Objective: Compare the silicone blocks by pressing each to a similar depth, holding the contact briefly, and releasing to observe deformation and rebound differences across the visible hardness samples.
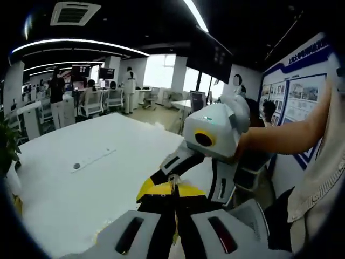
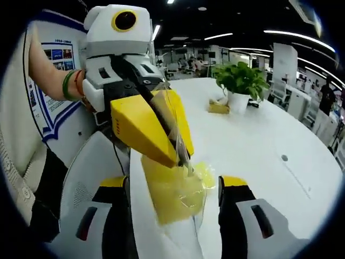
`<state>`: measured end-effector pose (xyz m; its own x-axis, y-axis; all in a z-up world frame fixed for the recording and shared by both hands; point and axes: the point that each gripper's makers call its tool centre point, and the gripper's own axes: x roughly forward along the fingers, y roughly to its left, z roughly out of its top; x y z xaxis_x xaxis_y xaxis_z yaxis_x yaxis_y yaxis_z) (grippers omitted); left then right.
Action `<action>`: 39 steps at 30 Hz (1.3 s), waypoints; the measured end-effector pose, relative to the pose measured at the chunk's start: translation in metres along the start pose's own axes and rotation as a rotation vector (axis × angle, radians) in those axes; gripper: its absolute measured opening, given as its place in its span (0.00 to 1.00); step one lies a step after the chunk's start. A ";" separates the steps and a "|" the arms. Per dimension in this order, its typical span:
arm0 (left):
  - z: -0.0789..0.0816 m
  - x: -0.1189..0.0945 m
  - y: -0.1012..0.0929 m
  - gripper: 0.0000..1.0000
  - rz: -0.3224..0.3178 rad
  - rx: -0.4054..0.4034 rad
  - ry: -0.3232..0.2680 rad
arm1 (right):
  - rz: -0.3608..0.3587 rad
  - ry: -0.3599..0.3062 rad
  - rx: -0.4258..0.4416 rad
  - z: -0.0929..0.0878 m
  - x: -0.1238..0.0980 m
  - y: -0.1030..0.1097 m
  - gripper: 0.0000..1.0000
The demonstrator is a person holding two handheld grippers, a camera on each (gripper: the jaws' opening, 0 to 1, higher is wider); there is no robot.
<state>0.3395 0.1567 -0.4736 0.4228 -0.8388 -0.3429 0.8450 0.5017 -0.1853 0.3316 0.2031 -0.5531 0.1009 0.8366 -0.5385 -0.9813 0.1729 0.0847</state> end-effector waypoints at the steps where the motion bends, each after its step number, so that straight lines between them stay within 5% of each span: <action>1: 0.001 0.000 -0.001 0.00 -0.004 -0.003 -0.005 | 0.002 0.000 -0.002 0.000 0.001 0.000 0.54; 6: 0.002 0.000 -0.002 0.00 -0.017 -0.002 -0.014 | 0.027 -0.011 0.006 0.001 0.003 0.002 0.37; 15: -0.002 0.002 -0.007 0.00 -0.045 0.036 -0.009 | -0.006 -0.019 0.007 -0.003 0.005 -0.001 0.26; 17: -0.004 0.002 -0.008 0.00 -0.053 0.031 -0.002 | 0.025 0.005 0.061 -0.007 0.005 0.006 0.23; 39: -0.009 0.003 -0.018 0.00 -0.103 0.148 -0.014 | -0.023 0.030 -0.029 -0.015 0.001 0.007 0.10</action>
<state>0.3222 0.1472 -0.4797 0.3350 -0.8876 -0.3161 0.9227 0.3770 -0.0808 0.3225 0.1972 -0.5653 0.1189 0.8165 -0.5650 -0.9831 0.1765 0.0481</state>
